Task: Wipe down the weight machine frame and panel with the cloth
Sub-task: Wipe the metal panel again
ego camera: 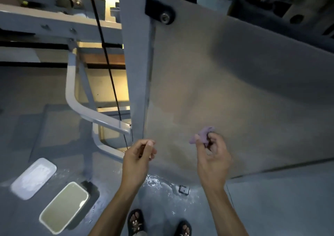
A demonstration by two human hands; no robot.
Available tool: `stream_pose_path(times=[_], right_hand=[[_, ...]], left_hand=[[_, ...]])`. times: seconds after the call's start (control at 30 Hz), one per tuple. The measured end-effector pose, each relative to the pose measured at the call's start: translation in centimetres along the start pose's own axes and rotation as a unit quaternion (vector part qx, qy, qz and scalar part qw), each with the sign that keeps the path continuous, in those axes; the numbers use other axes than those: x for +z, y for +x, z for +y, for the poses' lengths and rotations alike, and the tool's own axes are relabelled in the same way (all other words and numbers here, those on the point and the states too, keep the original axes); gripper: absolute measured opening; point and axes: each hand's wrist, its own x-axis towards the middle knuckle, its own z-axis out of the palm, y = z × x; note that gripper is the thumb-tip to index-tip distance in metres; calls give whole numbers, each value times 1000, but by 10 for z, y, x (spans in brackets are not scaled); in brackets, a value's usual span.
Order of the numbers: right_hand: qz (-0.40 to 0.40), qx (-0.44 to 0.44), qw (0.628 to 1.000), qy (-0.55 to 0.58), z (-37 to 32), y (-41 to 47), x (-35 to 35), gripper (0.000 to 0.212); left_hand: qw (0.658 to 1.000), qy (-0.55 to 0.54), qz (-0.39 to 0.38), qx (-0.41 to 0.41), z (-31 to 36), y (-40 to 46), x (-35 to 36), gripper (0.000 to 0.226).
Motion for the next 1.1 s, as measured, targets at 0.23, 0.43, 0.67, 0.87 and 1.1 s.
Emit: stream_pose_path(times=[0.23, 0.43, 0.67, 0.87, 1.1], right_hand=[[-143, -92, 984, -61, -25, -2, 109, 16], [-161, -96, 979, -79, -36, -17, 123, 16], [-4, -222, 974, -43, -103, 14, 93, 21], [-225, -150, 913, -306, -18, -7, 121, 17], [-77, -242, 947, -197, -50, 5, 91, 23]], left_hand=[[998, -37, 52, -6, 2, 3, -46, 17], [998, -34, 58, 15, 10, 6, -66, 17], [997, -53, 39, 33, 24, 12, -61, 16], [997, -64, 32, 37, 26, 8, -63, 17], [998, -44, 40, 29, 20, 3, -68, 18]])
